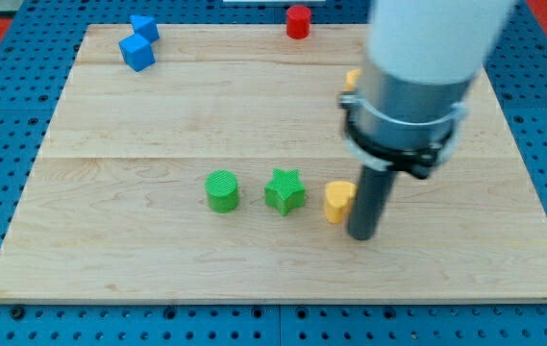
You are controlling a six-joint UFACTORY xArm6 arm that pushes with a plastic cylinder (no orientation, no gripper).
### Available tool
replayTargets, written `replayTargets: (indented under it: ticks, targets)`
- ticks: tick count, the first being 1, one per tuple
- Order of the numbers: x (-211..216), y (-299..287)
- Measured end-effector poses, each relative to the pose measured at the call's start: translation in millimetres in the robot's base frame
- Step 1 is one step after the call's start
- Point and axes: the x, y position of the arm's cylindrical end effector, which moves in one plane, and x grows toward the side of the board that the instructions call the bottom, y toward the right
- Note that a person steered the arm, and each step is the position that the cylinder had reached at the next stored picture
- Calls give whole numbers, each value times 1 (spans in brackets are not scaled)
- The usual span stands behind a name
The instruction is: Place the yellow hexagon diagonally towards the bottom left side of the red circle
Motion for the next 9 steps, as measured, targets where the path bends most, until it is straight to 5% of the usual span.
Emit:
replayTargets:
  ticks: [1, 2, 5, 6, 8, 9]
  targets:
    - [-10, -6]
    - [-69, -13]
    - [-152, 59]
    - [-210, 83]
    - [-223, -44]
    - [-231, -42]
